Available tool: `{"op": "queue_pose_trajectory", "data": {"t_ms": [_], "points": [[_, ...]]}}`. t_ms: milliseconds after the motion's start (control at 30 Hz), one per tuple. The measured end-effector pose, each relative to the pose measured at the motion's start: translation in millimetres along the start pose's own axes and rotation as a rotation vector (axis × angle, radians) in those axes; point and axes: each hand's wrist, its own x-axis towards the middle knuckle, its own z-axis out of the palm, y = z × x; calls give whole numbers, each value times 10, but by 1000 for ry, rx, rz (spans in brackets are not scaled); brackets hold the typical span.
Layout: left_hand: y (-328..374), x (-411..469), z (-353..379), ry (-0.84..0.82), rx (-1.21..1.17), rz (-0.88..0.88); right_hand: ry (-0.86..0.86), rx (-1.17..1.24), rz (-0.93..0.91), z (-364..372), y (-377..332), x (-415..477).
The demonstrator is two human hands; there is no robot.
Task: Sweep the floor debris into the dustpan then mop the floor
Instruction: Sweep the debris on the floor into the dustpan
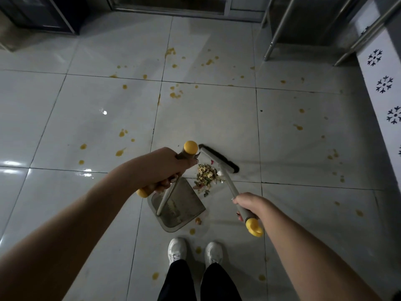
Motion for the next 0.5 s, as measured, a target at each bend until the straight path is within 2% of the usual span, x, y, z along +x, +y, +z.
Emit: {"op": "queue_pose_trajectory", "data": {"t_ms": [167, 333, 500], "points": [[76, -42, 76, 10, 25, 4, -40, -58, -14, 260, 93, -210], [145, -58, 107, 1, 31, 42, -187, -54, 7, 467, 122, -545], [80, -75, 93, -15, 22, 43, -324, 81, -17, 499, 184, -673]]}}
